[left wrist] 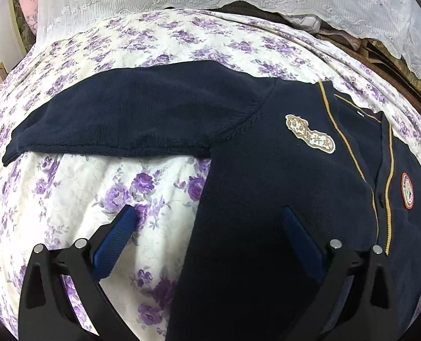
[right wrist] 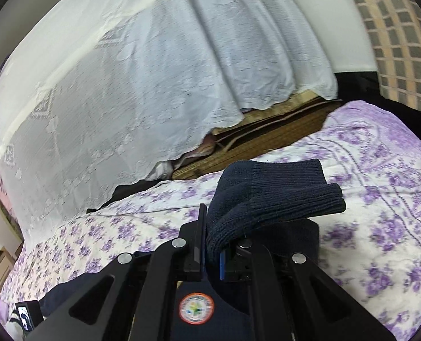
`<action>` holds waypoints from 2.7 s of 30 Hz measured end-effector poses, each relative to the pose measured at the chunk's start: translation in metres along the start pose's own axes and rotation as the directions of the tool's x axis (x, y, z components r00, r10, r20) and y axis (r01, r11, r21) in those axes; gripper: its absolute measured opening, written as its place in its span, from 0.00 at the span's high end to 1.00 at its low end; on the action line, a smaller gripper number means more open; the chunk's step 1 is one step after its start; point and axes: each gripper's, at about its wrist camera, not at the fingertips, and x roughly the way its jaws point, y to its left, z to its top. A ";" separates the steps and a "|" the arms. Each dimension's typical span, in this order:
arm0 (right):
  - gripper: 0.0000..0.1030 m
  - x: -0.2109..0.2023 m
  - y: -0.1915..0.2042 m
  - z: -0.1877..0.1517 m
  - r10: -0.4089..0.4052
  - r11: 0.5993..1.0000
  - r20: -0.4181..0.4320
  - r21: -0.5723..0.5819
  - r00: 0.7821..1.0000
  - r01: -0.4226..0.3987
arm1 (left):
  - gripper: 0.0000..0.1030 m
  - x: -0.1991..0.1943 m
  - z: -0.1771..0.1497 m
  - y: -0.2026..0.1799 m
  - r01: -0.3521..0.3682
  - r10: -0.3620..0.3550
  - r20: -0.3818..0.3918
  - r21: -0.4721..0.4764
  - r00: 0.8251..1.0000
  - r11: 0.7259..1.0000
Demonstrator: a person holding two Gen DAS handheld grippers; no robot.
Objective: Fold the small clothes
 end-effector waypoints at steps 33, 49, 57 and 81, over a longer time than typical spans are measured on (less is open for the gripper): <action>0.93 0.106 0.140 -0.117 0.039 0.934 -0.368 -0.316 0.929 -0.165 | 0.04 0.007 0.004 0.003 -0.004 0.004 -0.008 -0.003 1.000 1.000; 0.41 0.047 0.127 -0.097 0.058 0.839 -0.446 -0.462 0.893 -0.286 | 0.04 0.002 0.006 0.004 0.042 -0.042 -0.012 -0.005 0.999 0.999; 0.67 0.063 0.017 -0.061 -0.036 0.963 -0.459 -0.252 0.888 -0.092 | 0.04 -0.020 0.040 -0.013 0.425 -0.429 -0.025 -0.093 0.903 0.901; 0.83 0.125 -0.050 -0.008 0.152 0.985 -0.450 0.142 0.880 -0.098 | 0.76 -0.011 0.064 -0.070 0.274 -0.283 0.126 0.089 0.951 0.958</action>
